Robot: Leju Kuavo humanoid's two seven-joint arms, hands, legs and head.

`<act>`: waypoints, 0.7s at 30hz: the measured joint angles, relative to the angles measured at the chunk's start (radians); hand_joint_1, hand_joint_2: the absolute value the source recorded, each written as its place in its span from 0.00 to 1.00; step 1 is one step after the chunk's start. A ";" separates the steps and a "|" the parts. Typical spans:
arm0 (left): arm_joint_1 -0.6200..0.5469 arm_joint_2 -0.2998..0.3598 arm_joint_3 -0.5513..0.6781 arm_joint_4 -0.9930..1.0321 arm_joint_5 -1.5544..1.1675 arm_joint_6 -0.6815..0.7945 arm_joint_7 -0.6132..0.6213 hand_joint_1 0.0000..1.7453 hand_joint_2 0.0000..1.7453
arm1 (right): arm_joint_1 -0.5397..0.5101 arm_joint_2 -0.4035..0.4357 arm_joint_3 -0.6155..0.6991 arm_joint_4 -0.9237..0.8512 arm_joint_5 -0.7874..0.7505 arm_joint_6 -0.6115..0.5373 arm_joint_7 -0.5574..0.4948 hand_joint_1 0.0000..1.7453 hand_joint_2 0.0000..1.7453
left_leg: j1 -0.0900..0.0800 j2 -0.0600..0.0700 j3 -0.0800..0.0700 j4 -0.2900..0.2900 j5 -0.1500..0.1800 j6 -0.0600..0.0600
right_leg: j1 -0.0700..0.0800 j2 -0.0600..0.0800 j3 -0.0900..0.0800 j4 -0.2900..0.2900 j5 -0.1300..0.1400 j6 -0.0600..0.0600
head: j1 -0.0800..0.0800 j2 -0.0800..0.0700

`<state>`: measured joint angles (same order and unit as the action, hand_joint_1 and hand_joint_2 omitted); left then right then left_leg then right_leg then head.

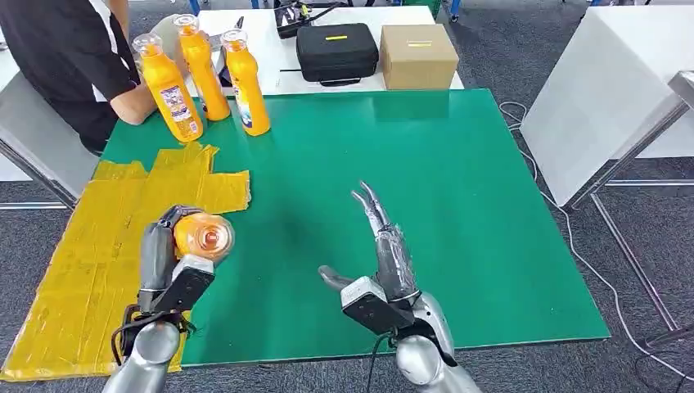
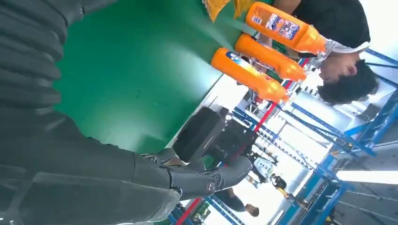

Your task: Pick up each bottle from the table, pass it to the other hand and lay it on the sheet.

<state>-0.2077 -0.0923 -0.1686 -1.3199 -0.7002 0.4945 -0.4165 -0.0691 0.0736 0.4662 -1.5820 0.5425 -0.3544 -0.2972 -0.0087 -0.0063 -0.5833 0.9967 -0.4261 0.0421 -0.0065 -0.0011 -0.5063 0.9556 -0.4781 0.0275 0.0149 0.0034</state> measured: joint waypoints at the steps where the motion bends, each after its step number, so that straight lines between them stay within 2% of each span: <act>1: 0.003 0.005 0.000 -0.006 -0.069 0.017 0.016 1.00 1.00 | 0.000 -0.004 0.000 -0.001 -0.005 0.000 -0.002 0.00 1.00 | 0.000 0.000 0.000 0.000 0.000 0.000 | 0.000 0.000 0.000 0.000 0.000 0.000 | 0.000 0.000; 4: 0.009 0.022 -0.005 -0.013 -0.295 0.048 0.085 0.92 1.00 | -0.001 -0.012 0.001 -0.002 -0.014 0.001 -0.004 0.00 1.00 | 0.000 0.000 0.000 0.000 0.000 0.000 | 0.000 0.000 0.000 0.000 0.000 0.000 | 0.000 0.000; 9: 0.004 0.053 -0.046 0.012 -0.808 0.070 0.251 0.96 1.00 | -0.019 -0.023 0.011 0.000 -0.027 0.027 -0.005 0.00 1.00 | 0.000 0.000 0.000 0.000 0.000 0.000 | 0.000 0.000 0.000 0.000 0.000 0.000 | 0.000 0.000; 12: -0.034 0.096 -0.115 0.071 -0.860 0.058 0.389 0.97 1.00 | -0.032 -0.027 0.019 0.007 -0.034 0.037 -0.004 0.00 1.00 | 0.000 0.000 0.000 0.000 0.000 0.000 | 0.000 0.000 0.000 0.000 0.000 0.000 | 0.000 0.000; 13: -0.051 0.111 -0.141 0.097 -0.863 0.056 0.411 0.94 1.00 | -0.035 -0.028 0.022 0.010 -0.034 0.038 -0.004 0.00 1.00 | 0.000 0.000 0.000 0.000 0.000 0.000 | 0.000 0.000 0.000 0.000 0.000 0.000 | 0.000 0.000; 17: -0.096 0.121 -0.159 0.194 -0.863 0.037 0.401 0.94 1.00 | -0.036 -0.029 0.034 0.013 -0.024 0.039 0.005 0.00 1.00 | 0.000 0.000 0.001 0.000 0.000 0.000 | 0.000 0.000 0.000 0.000 0.000 0.000 | 0.000 0.000; 21: -0.138 0.120 -0.159 0.274 -0.850 0.007 0.403 1.00 1.00 | -0.036 -0.029 0.037 0.013 -0.014 0.040 0.015 0.00 1.00 | 0.000 0.000 0.000 0.000 0.000 0.000 | 0.000 0.000 0.000 0.000 0.000 0.000 | 0.000 0.000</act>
<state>-0.3457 0.0275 -0.3277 -1.0456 -1.5503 0.5016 -0.0137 -0.1046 0.0446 0.5028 -1.5686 0.5287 -0.3147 -0.2823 -0.0085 -0.0063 -0.5829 0.9968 -0.4258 0.0418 -0.0066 -0.0011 -0.5064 0.9559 -0.4781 0.0275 0.0149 0.0034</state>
